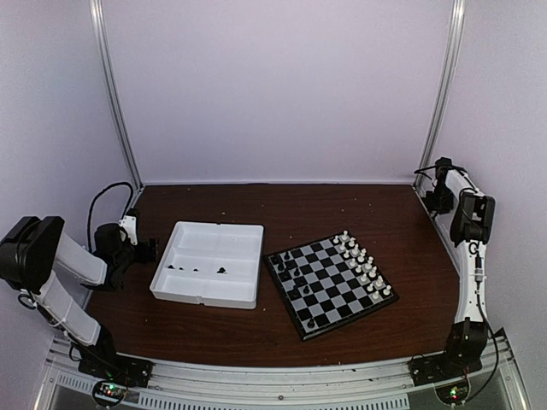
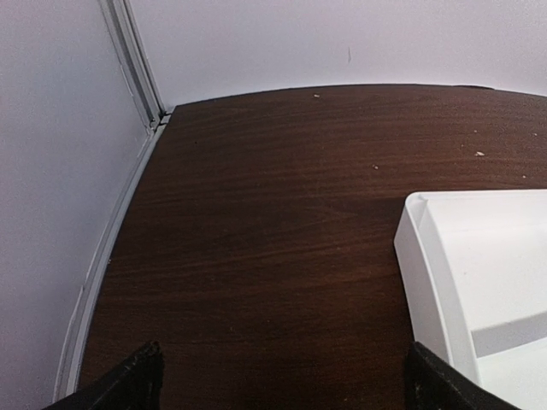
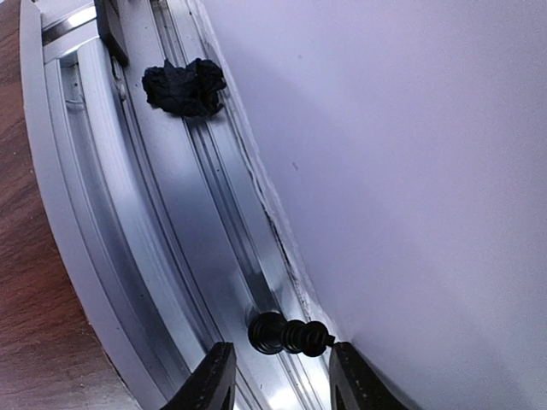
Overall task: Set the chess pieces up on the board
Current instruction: Pick up the chess piece at the corner of the board.
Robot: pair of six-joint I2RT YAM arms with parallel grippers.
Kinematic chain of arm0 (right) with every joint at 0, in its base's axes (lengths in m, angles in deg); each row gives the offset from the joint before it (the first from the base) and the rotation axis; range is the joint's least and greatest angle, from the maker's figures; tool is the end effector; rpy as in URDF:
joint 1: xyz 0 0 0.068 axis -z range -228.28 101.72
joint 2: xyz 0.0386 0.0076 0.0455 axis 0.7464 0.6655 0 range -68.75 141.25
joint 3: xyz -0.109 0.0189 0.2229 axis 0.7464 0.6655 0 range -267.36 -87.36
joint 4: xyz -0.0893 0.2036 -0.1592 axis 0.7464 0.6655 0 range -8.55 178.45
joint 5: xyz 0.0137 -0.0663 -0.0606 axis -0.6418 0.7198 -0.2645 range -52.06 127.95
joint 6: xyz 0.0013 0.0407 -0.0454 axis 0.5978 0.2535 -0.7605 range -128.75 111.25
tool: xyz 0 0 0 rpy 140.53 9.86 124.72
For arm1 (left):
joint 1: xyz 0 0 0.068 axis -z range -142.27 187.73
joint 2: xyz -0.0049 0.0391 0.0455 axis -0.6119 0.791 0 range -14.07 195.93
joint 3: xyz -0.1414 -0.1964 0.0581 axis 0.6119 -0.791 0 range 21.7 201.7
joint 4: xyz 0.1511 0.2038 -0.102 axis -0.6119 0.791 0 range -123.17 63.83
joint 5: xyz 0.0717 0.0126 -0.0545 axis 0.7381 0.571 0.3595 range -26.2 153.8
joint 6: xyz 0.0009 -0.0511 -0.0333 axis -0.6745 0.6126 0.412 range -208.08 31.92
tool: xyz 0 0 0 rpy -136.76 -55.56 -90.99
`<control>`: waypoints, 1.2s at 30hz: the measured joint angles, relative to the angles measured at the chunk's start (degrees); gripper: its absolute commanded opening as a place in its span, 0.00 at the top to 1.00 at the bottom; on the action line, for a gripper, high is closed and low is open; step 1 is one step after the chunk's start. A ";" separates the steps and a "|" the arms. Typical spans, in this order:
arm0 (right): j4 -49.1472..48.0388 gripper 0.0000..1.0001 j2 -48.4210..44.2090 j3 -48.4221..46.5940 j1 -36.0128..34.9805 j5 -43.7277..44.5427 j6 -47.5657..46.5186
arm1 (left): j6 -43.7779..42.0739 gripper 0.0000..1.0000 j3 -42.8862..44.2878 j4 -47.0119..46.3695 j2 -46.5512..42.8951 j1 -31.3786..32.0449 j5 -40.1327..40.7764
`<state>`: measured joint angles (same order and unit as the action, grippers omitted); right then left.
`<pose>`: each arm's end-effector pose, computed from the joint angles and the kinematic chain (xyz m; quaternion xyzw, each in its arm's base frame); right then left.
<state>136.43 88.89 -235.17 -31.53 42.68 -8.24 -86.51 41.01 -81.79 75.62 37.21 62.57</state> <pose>0.5316 -0.1639 0.1115 0.1553 0.9627 -0.0707 0.2100 0.2729 0.0013 0.0857 -0.0090 0.8278 -0.0141 0.5608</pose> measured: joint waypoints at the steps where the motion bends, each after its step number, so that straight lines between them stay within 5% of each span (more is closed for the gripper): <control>1: 0.11 0.61 0.09 -0.13 0.00 -0.02 0.07 | 0.00 0.02 0.00 0.00 0.00 0.00 0.00; 7: 0.63 0.76 0.50 -1.01 0.00 -0.09 0.39 | 0.00 0.02 0.00 0.00 0.00 0.00 0.00; 24: 0.52 0.75 0.50 -1.01 0.00 -0.44 0.55 | 0.00 0.03 0.00 0.00 0.00 0.00 0.00; 36: 0.57 0.85 0.50 -1.07 0.07 -0.70 0.57 | 0.00 0.02 0.00 0.02 0.00 0.00 0.00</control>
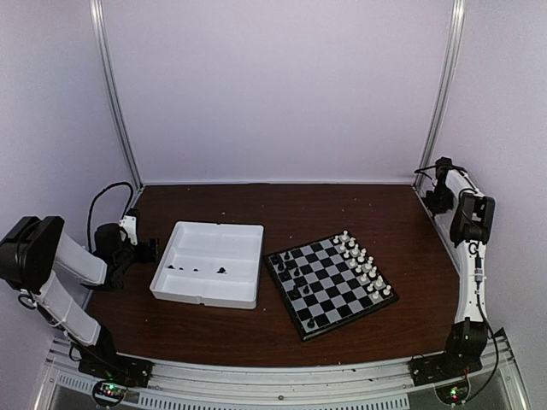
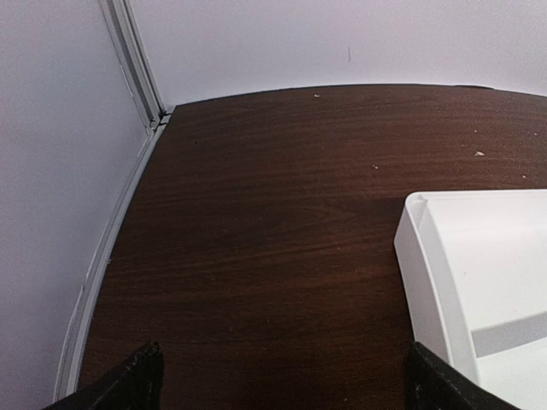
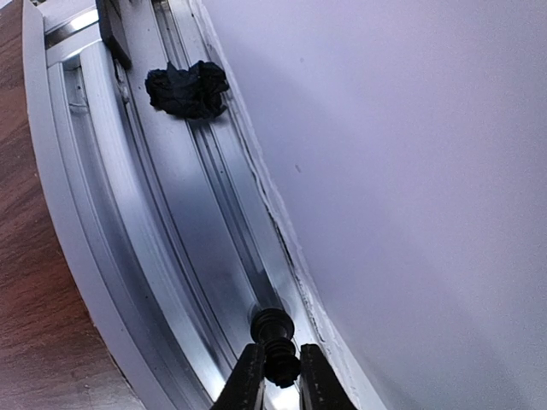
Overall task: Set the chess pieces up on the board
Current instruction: Pick up the chess piece at the corner of the board.
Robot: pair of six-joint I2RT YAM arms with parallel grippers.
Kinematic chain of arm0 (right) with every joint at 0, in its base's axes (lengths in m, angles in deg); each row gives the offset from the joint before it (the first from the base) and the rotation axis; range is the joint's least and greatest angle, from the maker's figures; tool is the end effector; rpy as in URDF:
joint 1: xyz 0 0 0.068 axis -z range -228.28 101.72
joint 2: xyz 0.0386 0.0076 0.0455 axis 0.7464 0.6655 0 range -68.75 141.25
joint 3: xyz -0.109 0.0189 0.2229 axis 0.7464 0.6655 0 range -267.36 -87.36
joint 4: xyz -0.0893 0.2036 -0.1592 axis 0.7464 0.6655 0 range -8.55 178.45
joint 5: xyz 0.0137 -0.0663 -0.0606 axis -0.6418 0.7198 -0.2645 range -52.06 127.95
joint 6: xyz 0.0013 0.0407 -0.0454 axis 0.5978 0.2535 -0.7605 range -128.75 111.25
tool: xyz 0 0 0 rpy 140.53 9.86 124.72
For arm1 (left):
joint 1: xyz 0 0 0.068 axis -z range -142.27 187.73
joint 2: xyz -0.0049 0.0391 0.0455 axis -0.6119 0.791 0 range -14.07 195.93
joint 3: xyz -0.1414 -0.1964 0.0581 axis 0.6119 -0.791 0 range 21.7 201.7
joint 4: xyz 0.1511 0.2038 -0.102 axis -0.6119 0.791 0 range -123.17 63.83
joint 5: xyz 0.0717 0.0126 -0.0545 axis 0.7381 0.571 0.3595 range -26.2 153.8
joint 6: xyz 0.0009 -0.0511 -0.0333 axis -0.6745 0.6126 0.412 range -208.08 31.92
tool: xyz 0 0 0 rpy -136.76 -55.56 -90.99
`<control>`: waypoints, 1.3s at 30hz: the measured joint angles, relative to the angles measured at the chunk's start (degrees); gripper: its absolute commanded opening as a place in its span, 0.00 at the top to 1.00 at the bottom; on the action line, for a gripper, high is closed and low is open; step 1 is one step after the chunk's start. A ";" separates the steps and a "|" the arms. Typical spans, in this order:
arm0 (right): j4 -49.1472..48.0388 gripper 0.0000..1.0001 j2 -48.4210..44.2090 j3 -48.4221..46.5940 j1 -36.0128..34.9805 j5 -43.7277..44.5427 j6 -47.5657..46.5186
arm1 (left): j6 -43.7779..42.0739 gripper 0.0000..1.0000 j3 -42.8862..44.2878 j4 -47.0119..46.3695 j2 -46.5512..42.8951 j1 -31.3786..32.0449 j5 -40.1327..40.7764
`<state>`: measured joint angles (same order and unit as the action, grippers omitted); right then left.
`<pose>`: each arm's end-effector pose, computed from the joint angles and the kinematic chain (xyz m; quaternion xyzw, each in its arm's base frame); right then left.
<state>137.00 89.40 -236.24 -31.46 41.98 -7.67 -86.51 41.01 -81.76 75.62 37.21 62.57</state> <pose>0.5321 -0.1642 0.1120 0.1594 0.9623 -0.0639 0.2111 0.2729 0.0013 0.0857 -0.0090 0.8279 -0.0141 0.5606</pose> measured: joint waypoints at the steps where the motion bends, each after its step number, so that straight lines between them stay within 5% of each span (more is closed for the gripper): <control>1: 0.02 0.87 0.00 0.00 -0.02 0.00 0.00 | 0.00 0.02 0.00 -0.02 0.00 0.00 0.00; 7: -0.13 0.94 0.00 0.07 0.00 -0.15 0.13 | 0.00 0.02 0.00 0.00 0.00 0.00 0.00; 39: -18.60 0.94 -21.31 29.88 -2.73 6.58 -4.96 | 0.00 0.02 0.00 0.02 0.00 0.09 0.02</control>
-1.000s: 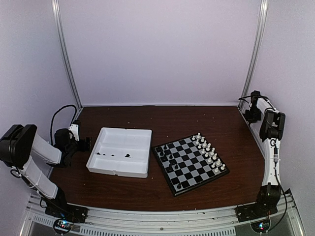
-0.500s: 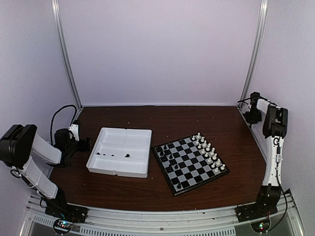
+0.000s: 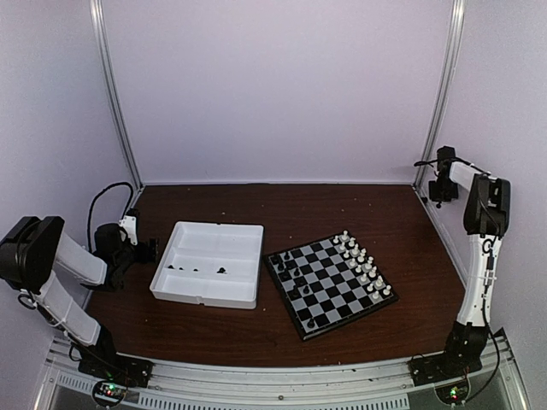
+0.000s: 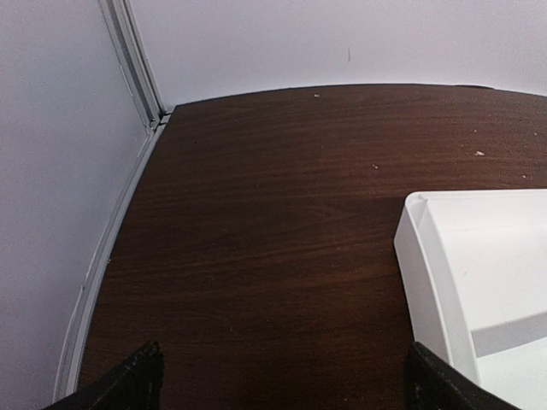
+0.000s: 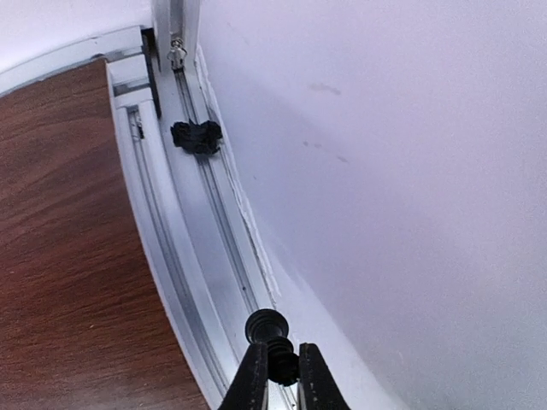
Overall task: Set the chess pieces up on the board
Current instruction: Pick up the chess piece at the corner of the board, then place the chess piece on the chessboard.
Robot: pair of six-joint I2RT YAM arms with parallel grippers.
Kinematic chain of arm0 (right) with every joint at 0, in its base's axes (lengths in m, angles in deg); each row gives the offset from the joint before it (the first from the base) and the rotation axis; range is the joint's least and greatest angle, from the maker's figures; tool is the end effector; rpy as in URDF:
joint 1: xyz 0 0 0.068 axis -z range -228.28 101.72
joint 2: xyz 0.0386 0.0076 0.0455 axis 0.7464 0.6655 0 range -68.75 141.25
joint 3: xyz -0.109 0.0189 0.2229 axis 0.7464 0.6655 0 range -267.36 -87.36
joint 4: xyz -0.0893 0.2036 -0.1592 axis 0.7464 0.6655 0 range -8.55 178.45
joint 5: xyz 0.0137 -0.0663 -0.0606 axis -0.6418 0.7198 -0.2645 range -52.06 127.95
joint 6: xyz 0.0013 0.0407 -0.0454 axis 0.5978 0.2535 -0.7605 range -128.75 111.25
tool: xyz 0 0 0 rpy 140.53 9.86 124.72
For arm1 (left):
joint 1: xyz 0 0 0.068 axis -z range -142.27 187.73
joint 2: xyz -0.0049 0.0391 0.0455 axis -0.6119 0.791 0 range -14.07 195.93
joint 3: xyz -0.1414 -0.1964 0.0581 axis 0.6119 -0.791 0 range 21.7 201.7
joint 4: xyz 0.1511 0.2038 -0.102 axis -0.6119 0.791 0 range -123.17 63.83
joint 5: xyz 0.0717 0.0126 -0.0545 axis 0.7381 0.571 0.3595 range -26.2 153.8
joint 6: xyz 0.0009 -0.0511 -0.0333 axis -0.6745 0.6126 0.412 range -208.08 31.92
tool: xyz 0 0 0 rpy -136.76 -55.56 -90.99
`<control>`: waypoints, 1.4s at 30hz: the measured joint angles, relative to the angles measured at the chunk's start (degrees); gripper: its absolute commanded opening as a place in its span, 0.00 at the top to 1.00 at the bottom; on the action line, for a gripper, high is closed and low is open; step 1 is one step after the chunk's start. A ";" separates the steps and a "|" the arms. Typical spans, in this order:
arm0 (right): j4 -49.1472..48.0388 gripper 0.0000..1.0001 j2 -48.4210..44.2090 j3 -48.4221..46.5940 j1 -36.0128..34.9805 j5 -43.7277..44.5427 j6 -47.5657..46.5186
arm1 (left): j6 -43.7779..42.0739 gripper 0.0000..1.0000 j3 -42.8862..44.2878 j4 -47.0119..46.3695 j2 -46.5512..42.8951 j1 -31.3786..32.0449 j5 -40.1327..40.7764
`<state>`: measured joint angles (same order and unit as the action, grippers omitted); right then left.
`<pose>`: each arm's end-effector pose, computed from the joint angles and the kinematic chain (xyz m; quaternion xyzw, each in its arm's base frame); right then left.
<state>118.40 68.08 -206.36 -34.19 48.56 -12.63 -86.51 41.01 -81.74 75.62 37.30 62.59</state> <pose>0.5088 -0.1363 0.1582 0.1124 0.9428 -0.1342 0.2838 0.2729 0.0009 0.0856 -0.0084 0.8280 -0.0144 0.5605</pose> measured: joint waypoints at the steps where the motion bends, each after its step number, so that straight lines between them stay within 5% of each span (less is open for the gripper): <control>1: -0.26 0.94 -0.90 0.85 -0.39 0.09 0.00 | 0.00 0.02 0.00 0.00 0.00 0.00 -0.02; 10: -3.17 0.94 -14.86 15.72 -8.33 0.55 2.19 | 0.00 0.02 0.02 0.02 0.00 0.00 -0.02; 24: -2.69 0.94 -34.16 35.23 -30.69 0.66 7.37 | 0.00 0.02 0.09 0.07 0.00 0.00 0.00; 37: 0.63 0.94 -44.35 45.35 -49.24 -1.22 13.68 | -0.50 0.03 0.11 0.74 -0.55 0.59 0.33; 42: 1.49 0.94 -46.27 47.08 -55.04 -1.99 15.02 | -3.21 0.02 0.26 7.02 -9.46 4.85 2.78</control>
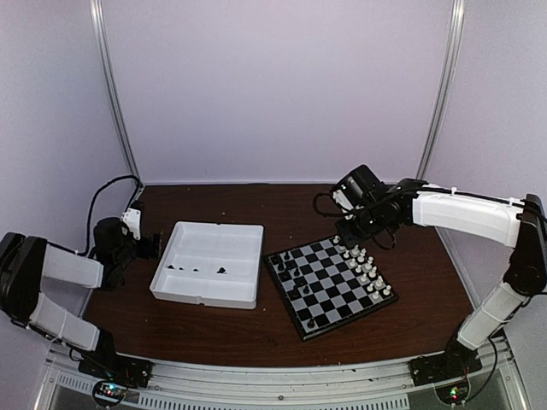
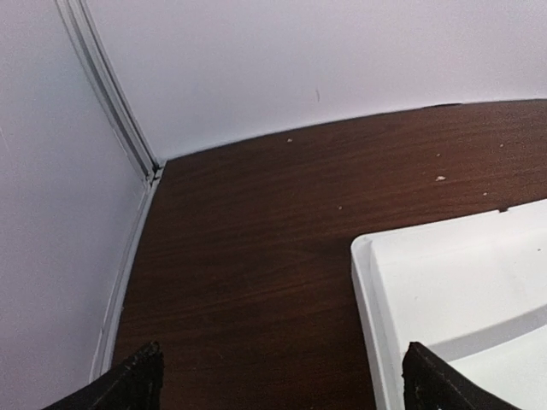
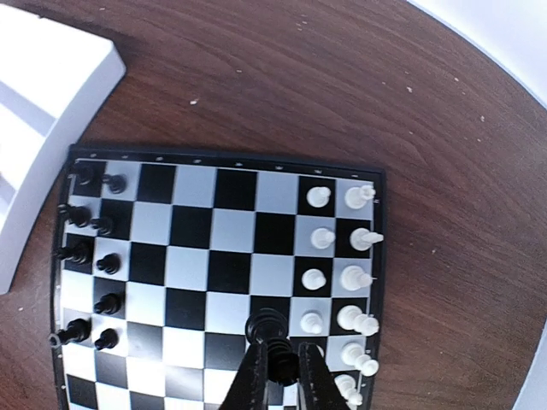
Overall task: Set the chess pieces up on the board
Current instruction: Place the chess piece on the chessboard.
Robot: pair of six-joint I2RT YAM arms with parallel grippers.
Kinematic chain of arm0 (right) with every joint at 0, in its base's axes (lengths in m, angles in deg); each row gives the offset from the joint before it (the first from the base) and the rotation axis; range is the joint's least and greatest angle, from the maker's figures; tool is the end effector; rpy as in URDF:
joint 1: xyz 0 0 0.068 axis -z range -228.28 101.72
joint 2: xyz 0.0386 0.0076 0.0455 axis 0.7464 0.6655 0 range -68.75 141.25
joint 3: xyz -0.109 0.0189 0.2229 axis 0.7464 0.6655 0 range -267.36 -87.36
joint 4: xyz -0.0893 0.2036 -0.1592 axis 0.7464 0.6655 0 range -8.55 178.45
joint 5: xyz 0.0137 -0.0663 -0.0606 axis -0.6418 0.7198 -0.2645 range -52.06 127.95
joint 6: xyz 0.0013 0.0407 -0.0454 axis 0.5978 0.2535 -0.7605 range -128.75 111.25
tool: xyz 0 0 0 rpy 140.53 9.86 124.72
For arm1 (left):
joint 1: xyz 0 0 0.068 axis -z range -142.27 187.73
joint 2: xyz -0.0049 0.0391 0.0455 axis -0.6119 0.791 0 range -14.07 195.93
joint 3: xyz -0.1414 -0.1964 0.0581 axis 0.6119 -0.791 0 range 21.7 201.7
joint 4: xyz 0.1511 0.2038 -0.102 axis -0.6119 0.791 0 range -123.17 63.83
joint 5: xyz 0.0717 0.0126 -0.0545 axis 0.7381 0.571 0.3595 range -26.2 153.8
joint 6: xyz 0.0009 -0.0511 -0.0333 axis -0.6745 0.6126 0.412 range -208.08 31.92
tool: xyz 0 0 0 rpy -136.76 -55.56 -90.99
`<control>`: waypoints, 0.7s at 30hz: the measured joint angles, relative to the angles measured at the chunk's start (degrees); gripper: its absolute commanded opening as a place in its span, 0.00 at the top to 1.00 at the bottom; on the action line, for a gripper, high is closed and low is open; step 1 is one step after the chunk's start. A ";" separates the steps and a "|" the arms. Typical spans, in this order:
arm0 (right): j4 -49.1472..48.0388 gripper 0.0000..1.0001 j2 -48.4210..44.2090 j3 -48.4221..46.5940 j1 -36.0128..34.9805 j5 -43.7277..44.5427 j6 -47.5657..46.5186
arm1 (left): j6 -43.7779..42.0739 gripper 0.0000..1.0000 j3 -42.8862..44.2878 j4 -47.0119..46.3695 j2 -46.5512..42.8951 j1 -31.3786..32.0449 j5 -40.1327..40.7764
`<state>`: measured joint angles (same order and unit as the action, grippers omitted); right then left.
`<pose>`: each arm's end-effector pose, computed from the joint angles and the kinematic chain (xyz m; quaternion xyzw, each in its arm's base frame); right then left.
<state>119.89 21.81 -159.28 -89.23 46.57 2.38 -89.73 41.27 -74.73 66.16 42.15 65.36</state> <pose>0.2692 0.2246 0.2271 -0.2254 0.9296 0.0592 0.2856 0.2704 -0.0198 0.1148 0.0353 0.8138 -0.0030 0.5801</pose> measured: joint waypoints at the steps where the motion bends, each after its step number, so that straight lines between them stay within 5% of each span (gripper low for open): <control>1: -0.07 0.93 -0.46 0.24 -1.22 -0.24 0.22 | -0.68 0.02 0.04 1.36 -2.56 1.18 0.85; 11: -0.68 0.94 -1.07 0.17 -10.62 -1.11 1.01 | 6.40 0.02 2.10 18.67 -23.26 6.32 2.25; 21: -2.64 0.94 6.56 -3.13 -16.48 -1.20 -0.02 | 19.80 0.02 10.99 41.70 -26.93 6.56 -0.39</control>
<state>117.24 28.37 -162.41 -105.71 45.37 2.36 -69.93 52.26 -33.02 39.23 48.71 64.97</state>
